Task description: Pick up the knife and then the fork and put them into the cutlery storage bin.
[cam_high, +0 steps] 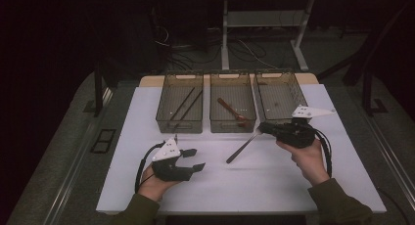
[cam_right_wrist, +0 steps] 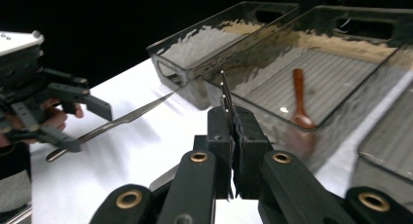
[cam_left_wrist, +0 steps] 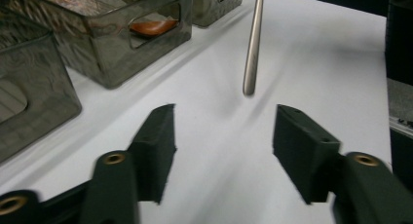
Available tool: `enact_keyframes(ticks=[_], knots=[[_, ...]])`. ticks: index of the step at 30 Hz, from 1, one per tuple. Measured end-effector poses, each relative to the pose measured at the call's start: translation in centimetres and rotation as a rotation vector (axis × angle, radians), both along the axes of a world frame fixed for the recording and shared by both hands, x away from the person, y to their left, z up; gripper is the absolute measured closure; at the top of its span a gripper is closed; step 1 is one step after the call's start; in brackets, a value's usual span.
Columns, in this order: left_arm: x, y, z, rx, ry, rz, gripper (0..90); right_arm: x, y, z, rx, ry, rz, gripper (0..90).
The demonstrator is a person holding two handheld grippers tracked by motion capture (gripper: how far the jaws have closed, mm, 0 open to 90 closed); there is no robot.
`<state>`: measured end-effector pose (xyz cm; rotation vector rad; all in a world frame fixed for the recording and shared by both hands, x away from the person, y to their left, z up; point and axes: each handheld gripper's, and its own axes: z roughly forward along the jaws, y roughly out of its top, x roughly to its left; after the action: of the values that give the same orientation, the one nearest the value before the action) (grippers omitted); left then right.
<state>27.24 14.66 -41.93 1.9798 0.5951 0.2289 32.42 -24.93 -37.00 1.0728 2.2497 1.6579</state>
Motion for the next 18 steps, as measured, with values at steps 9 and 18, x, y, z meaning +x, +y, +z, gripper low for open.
enact_keyframes(ticks=[9, 18], knots=[[-0.6, 1.3, -1.0, 0.023, 0.008, 0.028, 17.5, 0.6, -2.0, 1.0, -0.016, -0.019, -0.047, 86.1], [-0.3, 1.4, -1.2, 0.034, 0.007, 0.04, 0.9, 2.1, -4.9, 3.8, -0.022, -0.037, -0.108, 86.1]])
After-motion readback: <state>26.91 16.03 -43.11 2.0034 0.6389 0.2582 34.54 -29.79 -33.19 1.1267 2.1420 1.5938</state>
